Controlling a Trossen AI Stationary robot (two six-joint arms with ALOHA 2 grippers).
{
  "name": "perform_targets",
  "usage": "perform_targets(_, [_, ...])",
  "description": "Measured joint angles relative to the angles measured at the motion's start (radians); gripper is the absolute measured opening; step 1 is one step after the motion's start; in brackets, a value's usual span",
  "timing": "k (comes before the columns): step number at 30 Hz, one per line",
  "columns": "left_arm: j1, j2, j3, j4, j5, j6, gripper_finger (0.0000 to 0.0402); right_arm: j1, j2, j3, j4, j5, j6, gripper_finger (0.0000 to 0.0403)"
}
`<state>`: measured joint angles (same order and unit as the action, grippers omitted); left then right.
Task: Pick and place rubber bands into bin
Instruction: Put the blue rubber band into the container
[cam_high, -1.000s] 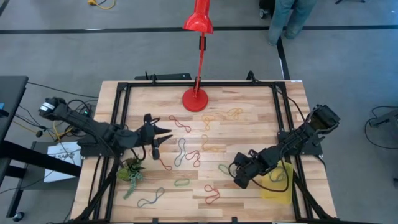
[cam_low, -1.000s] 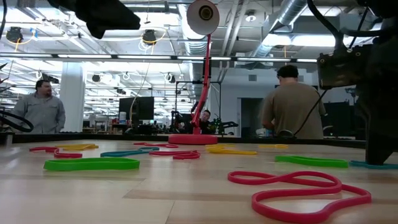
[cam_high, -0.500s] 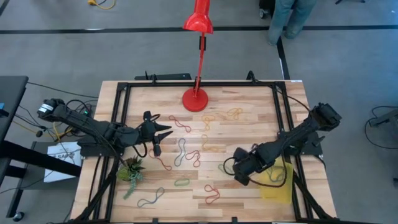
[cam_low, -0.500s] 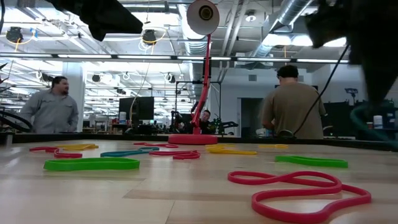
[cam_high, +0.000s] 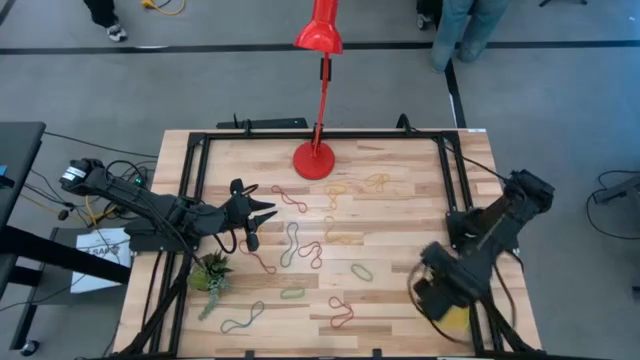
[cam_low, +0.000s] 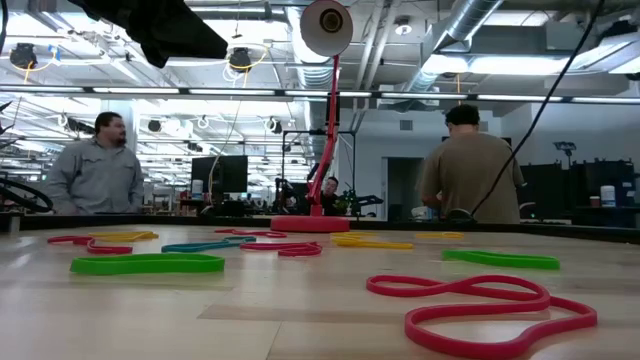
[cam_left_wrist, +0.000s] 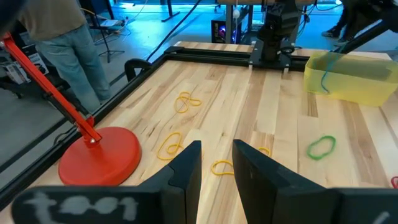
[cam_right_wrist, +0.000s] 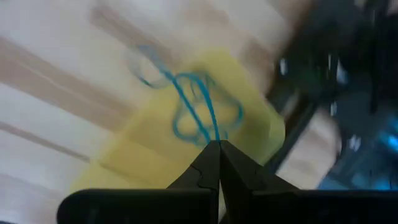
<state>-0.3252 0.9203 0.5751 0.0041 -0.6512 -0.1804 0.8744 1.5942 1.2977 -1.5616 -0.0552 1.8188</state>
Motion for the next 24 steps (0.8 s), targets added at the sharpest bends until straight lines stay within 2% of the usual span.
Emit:
perform_targets(5, [0.0, 0.0, 0.0, 0.001, 0.003, 0.0, 0.0082, 0.158, 0.034, -0.013, -0.011, -0.097, 0.235, 0.0])
perform_targets(10, [0.0, 0.0, 0.0, 0.007, 0.006, 0.0, 0.0082, 0.265, 0.069, -0.014, -0.011, -0.051, 0.322, 0.0001])
perform_targets(18, [0.0, 0.0, 0.0, 0.014, 0.006, 0.0, 0.0082, 0.232, 0.129, -0.021, -0.008, -0.04, 0.293, 0.0003])
perform_targets(24, [0.004, 0.0, 0.0, 0.014, 0.006, 0.003, 0.0082, 0.169, 0.129, -0.111, -0.006, -0.017, 0.26, 0.0025])
